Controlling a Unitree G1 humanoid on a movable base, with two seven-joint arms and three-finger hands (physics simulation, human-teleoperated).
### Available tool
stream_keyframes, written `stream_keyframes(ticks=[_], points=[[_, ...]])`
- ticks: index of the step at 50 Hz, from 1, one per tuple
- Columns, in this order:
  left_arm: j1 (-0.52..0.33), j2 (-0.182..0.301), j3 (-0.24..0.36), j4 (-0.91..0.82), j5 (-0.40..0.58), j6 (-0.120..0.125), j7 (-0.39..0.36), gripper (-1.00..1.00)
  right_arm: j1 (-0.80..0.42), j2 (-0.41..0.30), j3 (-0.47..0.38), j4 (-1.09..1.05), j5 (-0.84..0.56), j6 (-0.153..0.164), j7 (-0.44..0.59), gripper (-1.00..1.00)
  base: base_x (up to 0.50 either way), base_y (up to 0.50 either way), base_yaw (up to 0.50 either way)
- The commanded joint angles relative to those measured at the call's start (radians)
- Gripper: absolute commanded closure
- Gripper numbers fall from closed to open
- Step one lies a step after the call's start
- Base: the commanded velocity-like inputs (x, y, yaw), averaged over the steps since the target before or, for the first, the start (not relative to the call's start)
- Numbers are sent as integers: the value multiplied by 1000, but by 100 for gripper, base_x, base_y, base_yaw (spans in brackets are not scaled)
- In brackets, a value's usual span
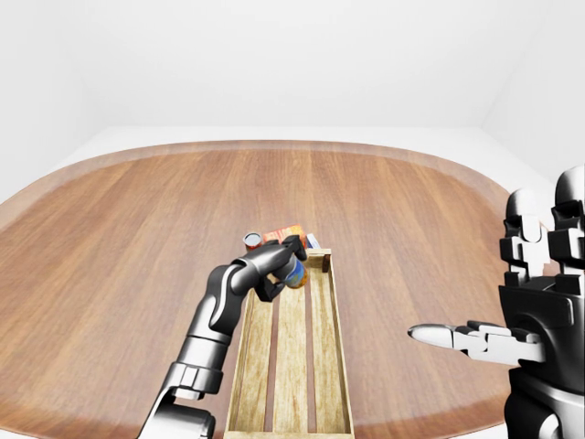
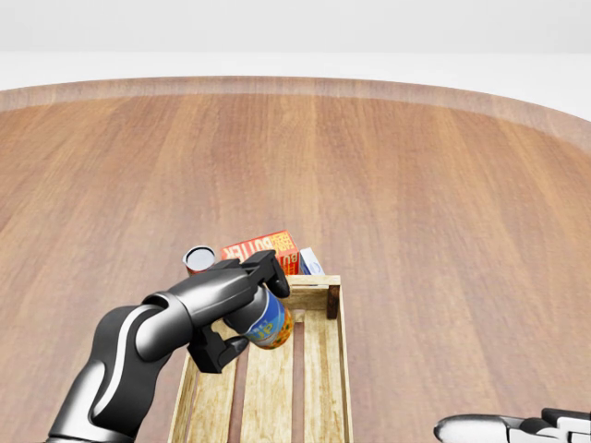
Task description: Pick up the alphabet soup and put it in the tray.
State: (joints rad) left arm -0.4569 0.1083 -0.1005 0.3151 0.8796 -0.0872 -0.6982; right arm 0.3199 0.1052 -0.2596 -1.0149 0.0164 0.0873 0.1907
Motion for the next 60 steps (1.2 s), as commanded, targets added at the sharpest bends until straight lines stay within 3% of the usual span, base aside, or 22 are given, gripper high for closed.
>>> stream_keyframes(ticks=[1, 9, 23, 44, 49, 50, 51, 52, 53, 54, 57, 60], points=[[23, -18, -10, 37, 57, 0, 0, 100, -1, 0, 1, 8, -2, 0, -4, -100, 0, 0, 0], [36, -6, -21, 98, 113, 0, 0, 100, 3, -3, 17, 30, -9, 0, -12, -100, 0, 0, 0], [55, -31, -46, 171, 190, 0, 0, 100, 13, -2, 23, 29, -1, 0, -13, -100, 0, 0, 0], [106, -81, -81, 68, 198, 0, 0, 100, 19, -10, 43, 52, -3, 0, -29, -100, 0, 0, 0], [89, -87, -87, 116, 214, 0, 0, 99, 17, -9, 42, 44, -4, 0, -29, -100, 0, 0, 0], [86, -87, -89, 132, 223, 0, 0, 76, 17, -10, 43, 36, -6, 0, -29, -100, 0, 0, 0], [89, -85, -87, 110, 224, 0, 0, 2, 16, -9, 42, 32, -5, 0, -29, -100, 0, 0, 0], [87, -84, -90, 131, 232, 0, 0, -13, 16, -10, 42, 31, -7, 0, -29, -100, 0, 0, 0], [91, -84, -87, 114, 229, 0, 0, -11, 16, -9, 41, 31, -6, 0, -28, -100, 0, 0, 0], [82, -81, -90, 152, 243, 0, 0, -73, 17, -9, 42, 33, -7, 0, -28, -100, 0, 0, 0], [78, -81, -88, 163, 249, 0, 0, -100, 19, -7, 44, 42, -8, 0, -27, -100, 0, 0, 0], [76, -81, -87, 170, 256, 0, 0, -100, 20, -7, 48, 45, -10, 0, -29, -100, 0, 0, 0]])
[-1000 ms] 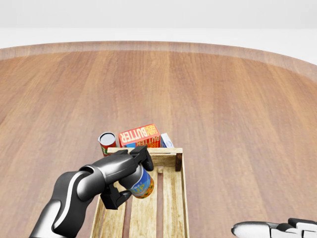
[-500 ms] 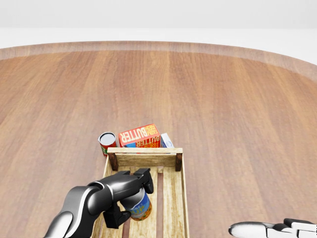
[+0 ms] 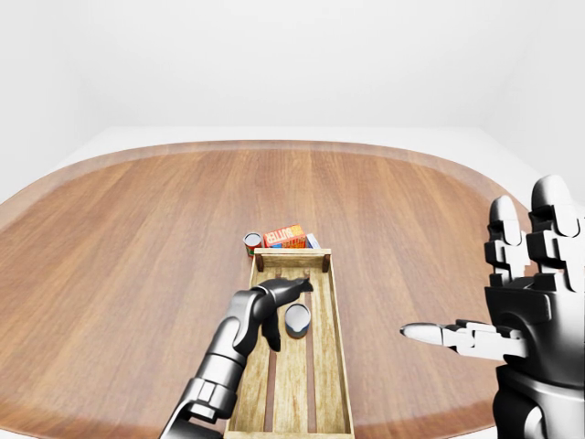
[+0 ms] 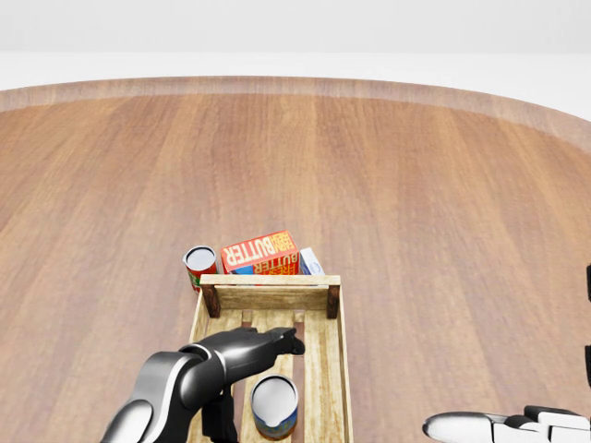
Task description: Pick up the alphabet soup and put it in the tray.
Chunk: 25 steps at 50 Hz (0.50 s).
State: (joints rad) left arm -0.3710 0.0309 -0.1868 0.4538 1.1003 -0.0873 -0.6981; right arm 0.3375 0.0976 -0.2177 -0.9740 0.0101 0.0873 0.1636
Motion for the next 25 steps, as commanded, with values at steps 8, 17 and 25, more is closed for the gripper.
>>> stream_keyframes(ticks=[8, 17, 25], points=[[-20, -6, 5, 42, 32, 0, 0, -100, 9, 1, 2, 22, 4, 0, 0, -100, 0, 0, 0], [-18, -16, 27, -86, -47, 0, 0, -100, 9, -1, 11, 42, 4, 0, -7, -100, 0, 0, 0], [-27, -3, 55, -230, -169, 0, 0, -100, 8, -6, 19, 60, 4, 0, -12, -100, 0, 0, 0]])
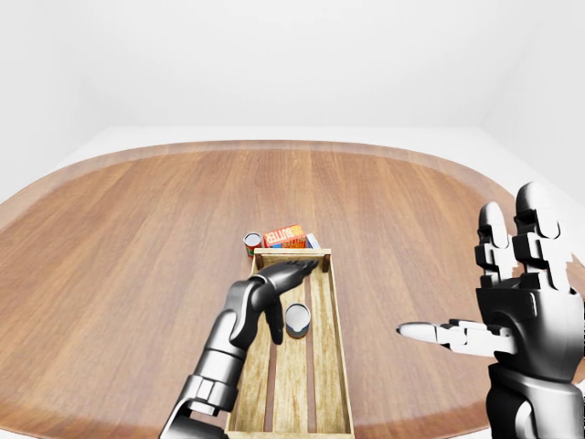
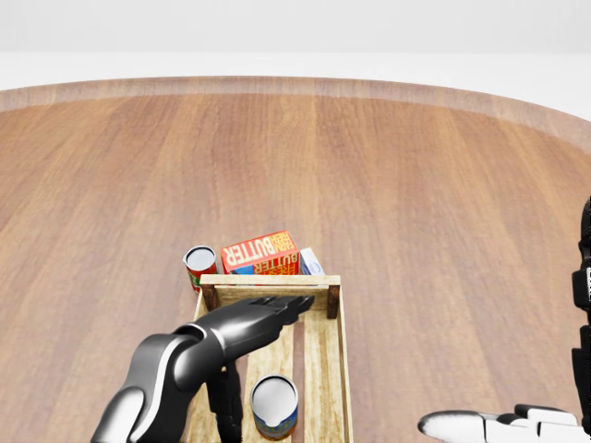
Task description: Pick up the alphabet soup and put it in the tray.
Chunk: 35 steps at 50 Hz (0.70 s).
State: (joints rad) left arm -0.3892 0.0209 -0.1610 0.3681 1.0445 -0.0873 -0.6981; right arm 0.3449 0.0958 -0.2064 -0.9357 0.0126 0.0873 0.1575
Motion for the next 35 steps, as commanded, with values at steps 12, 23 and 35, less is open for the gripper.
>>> stream_keyframes(ticks=[12, 23, 35], points=[[-14, 82, 105, -418, -281, 0, 0, -100, -5, -10, 17, 33, -3, 0, -15, -100, 0, 0, 0], [5, 192, 211, -523, -409, 0, 0, -100, -9, -14, 21, 5, -5, 0, -19, -100, 0, 0, 0], [117, 283, 363, -675, -572, 5, 0, -100, -38, -31, 73, -34, -38, 0, -45, -100, 0, 0, 0]])
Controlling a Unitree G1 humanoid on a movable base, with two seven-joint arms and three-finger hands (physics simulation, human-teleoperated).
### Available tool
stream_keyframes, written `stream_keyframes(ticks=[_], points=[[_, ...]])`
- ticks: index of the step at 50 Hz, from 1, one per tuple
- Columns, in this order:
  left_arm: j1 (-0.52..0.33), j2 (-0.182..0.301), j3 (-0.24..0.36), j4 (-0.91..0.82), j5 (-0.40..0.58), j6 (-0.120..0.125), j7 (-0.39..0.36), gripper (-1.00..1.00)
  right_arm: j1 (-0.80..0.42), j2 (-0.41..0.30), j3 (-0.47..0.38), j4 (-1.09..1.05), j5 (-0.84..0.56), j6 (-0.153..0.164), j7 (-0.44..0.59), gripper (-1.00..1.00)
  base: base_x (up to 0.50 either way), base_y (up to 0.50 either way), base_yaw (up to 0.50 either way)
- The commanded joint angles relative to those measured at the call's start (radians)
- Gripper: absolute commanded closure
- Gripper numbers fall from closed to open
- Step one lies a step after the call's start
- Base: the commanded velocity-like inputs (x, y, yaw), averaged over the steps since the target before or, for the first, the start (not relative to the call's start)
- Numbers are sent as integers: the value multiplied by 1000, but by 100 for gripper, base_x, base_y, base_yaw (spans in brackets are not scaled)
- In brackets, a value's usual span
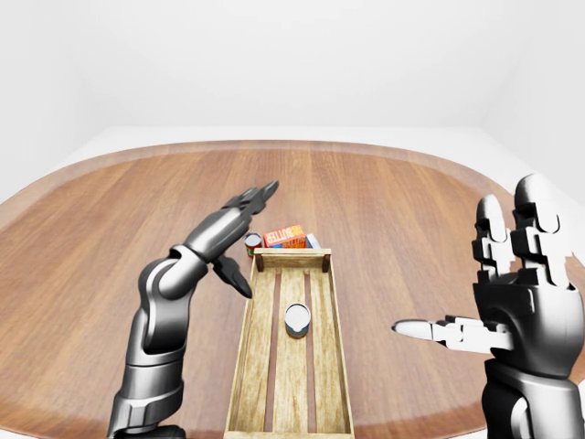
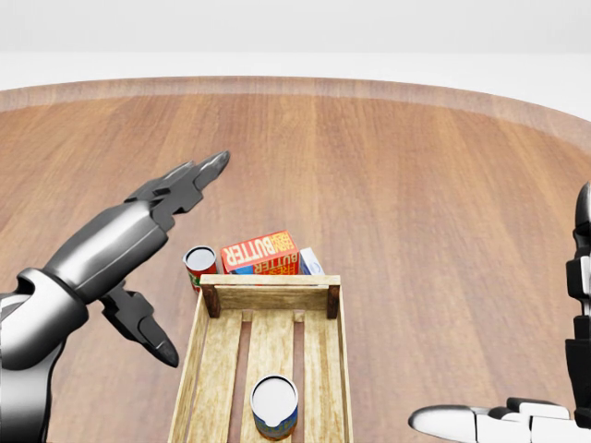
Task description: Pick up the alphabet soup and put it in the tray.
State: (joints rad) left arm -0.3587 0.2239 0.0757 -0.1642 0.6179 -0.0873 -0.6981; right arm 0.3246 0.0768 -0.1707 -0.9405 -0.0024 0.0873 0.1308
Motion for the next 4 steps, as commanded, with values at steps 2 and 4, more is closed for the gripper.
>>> stream_keyframes(ticks=[2, 4], points=[[111, 92, 156, -159, -182, 11, 0, -100, -16, -15, 51, -36, -29, 0, -24, -100, 0, 0, 0], [155, 102, 191, -162, -238, 0, 0, -100, -15, -17, 60, -35, -31, 0, -30, -100, 0, 0, 0]])
